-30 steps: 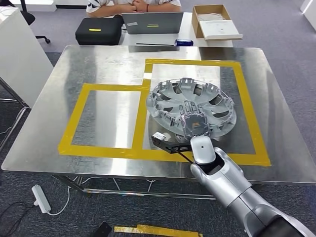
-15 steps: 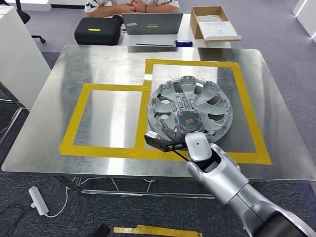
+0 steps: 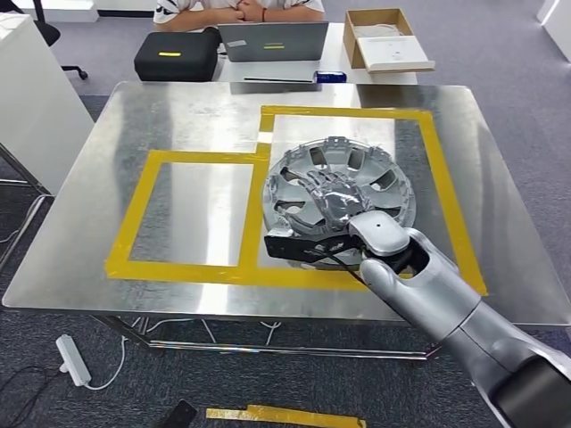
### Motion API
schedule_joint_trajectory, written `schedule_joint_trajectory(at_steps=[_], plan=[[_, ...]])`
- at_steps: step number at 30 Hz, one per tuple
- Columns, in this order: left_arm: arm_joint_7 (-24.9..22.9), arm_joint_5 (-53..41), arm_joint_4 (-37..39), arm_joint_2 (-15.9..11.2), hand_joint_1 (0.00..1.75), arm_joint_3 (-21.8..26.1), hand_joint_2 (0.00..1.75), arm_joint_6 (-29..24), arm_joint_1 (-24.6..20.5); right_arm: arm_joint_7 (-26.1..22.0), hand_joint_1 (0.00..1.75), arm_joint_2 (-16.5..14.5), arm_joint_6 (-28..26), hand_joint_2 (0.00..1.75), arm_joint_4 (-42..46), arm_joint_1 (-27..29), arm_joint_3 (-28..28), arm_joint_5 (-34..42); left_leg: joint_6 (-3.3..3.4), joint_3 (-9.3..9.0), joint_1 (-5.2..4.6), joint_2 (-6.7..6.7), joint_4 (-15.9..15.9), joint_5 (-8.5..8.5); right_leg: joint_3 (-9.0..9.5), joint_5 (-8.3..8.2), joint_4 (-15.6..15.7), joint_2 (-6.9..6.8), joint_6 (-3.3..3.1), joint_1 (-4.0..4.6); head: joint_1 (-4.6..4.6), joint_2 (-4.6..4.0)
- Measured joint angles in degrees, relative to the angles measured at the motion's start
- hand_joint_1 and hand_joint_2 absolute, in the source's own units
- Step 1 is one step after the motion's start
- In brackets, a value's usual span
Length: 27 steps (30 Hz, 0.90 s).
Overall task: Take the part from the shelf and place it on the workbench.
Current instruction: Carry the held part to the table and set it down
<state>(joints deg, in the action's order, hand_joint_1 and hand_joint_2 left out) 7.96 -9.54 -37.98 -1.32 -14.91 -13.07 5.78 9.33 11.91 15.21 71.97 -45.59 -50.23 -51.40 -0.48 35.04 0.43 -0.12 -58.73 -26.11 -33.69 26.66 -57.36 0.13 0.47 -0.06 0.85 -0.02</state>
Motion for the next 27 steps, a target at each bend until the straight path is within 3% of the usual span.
schedule_joint_trajectory(at_steps=[2, 4, 5, 6, 7, 10, 12, 15, 17, 19, 20, 21, 22, 25, 27], plan=[[0.2, 0.2, 0.1, 0.0, 0.00, 0.4, 0.00, -0.3, 0.4, 1.0, 0.00, 0.8, -6.4, 0.00, 2.3, 1.0, 1.2, 2.2, -0.52, 1.70, 0.17, 0.00, -4.1, -2.71, 0.22, -0.17, 0.3, -0.07, -0.53, -0.19, -0.26, 0.00], [0.2, 0.2, 0.1, 0.2, 0.00, 0.9, 0.00, -0.6, 1.1, 1.3, 0.00, 1.4, -12.7, 0.00, 4.8, 3.2, 3.0, 3.8, -0.88, 4.97, 0.30, 0.00, -11.4, -6.13, 0.29, -0.10, 0.3, -0.05, -0.73, -0.13, -0.44, 0.00], [0.2, 0.2, 0.1, 0.2, 0.00, 1.1, 0.00, -0.7, 1.5, 1.0, 0.00, 1.6, -15.4, 0.00, 6.1, 4.7, 4.0, 4.7, -0.98, 6.19, 0.33, 0.00, -14.0, -6.81, 0.35, -0.05, 0.2, -0.03, -0.77, -0.10, -0.44, 0.00], [0.1, 0.2, 0.0, 0.2, 0.00, 1.3, 0.00, -0.9, 1.9, 0.4, 0.00, 1.7, -18.2, 0.00, 7.5, 6.5, 5.1, 5.6, -0.99, 6.58, 0.33, 0.00, -14.7, -6.44, 0.40, 0.00, 0.2, 0.00, -0.78, -0.07, -0.45, 0.00], [0.0, 0.2, -0.1, 0.2, 0.00, 1.4, 0.00, -1.0, 2.2, -0.5, 0.00, 1.7, -21.6, 0.00, 9.1, 8.5, 6.6, 6.8, -0.92, 5.88, 0.32, 0.00, -13.2, -5.02, 0.48, 0.08, 0.2, 0.03, -0.73, -0.06, -0.47, 0.00], [-0.5, 0.3, -0.5, 0.3, 0.00, 1.6, 0.00, -1.6, 2.9, -4.2, 0.00, 1.0, -31.4, 0.00, 15.4, 14.7, 12.3, 10.7, -0.30, 0.75, 0.23, -0.05, -2.7, -0.24, 0.76, 0.54, -0.1, 0.01, -0.24, 0.11, -0.50, 0.00], [-0.5, 0.4, -0.7, 0.6, 0.00, 1.7, 0.00, -2.3, 3.3, -7.6, 0.00, 0.2, -36.4, 0.00, 19.5, 18.4, 16.2, 14.8, 0.15, -0.69, 0.08, -0.13, 0.2, -0.04, 0.76, 0.70, -0.1, -0.05, 0.27, 0.25, -0.47, 0.00], [-0.2, 1.0, -0.7, 1.2, 0.00, 1.9, 0.00, -4.0, 4.0, -14.5, 0.00, -1.1, -42.7, 0.00, 26.4, 25.3, 22.0, 23.4, 1.24, -0.87, 0.20, -0.18, 0.7, 0.33, 0.64, 1.32, -0.3, -0.17, 1.13, 0.11, -0.44, 0.00], [0.1, 1.2, -0.7, 1.5, 0.00, 2.0, 0.00, -5.3, 4.3, -18.2, 0.00, -2.0, -45.7, 0.00, 31.2, 29.2, 25.9, 26.8, 1.82, -0.85, 0.38, -0.16, 1.0, 0.73, -1.17, 4.35, -4.4, -0.15, 1.63, -0.06, -0.27, 0.00], [0.1, 1.4, -0.8, 1.8, 0.00, 2.2, 0.00, -6.4, 4.3, -20.5, 0.00, -2.6, -47.4, 0.00, 35.3, 32.2, 29.0, 27.8, 2.04, -0.53, 0.27, -0.11, 1.0, 0.88, -4.50, 8.49, -12.4, -0.13, 2.05, -0.15, -0.12, 0.00], [0.0, 1.5, -1.0, 2.0, 0.00, 2.3, 0.00, -6.8, 4.4, -21.1, 0.00, -2.8, -47.8, 0.00, 36.9, 33.7, 30.0, 27.7, 2.10, -0.36, 0.23, -0.08, 1.0, 0.97, -5.75, 9.68, -15.5, -0.13, 2.17, -0.16, -0.13, 0.00], [-0.2, 1.6, -1.2, 2.1, 0.00, 2.4, 0.00, -7.1, 4.5, -21.5, 0.00, -3.0, -48.1, 0.00, 38.3, 35.1, 30.9, 27.3, 2.12, -0.21, 0.21, -0.05, 0.9, 1.09, -6.01, 9.77, -16.5, -0.14, 2.22, -0.16, -0.13, 0.00], [-0.5, 1.7, -1.6, 2.3, 0.00, 2.5, 0.00, -7.3, 4.6, -21.9, 0.00, -3.3, -48.5, 0.00, 39.7, 36.5, 31.7, 26.7, 2.09, -0.08, 0.19, -0.02, 0.9, 1.23, -5.01, 8.79, -15.2, -0.14, 2.19, -0.16, -0.13, 0.00], [-1.0, 2.1, -2.9, 2.6, 0.00, 3.0, 0.00, -7.9, 5.1, -23.4, 0.00, -3.8, -49.9, 0.00, 43.4, 39.9, 33.7, 24.5, 1.59, 0.19, 0.06, -0.04, 0.8, 1.68, 2.11, 4.31, -3.2, -0.20, 1.78, -0.12, -0.15, 0.00], [-1.1, 2.2, -3.5, 2.7, 0.00, 3.2, 0.00, -8.2, 5.3, -24.0, 0.00, -4.0, -50.7, 0.00, 45.0, 41.6, 34.4, 23.7, 0.97, 0.36, -0.12, -0.05, 0.7, 2.07, 4.05, 3.45, 0.6, -0.13, 1.31, 0.02, -0.22, 0.00]])
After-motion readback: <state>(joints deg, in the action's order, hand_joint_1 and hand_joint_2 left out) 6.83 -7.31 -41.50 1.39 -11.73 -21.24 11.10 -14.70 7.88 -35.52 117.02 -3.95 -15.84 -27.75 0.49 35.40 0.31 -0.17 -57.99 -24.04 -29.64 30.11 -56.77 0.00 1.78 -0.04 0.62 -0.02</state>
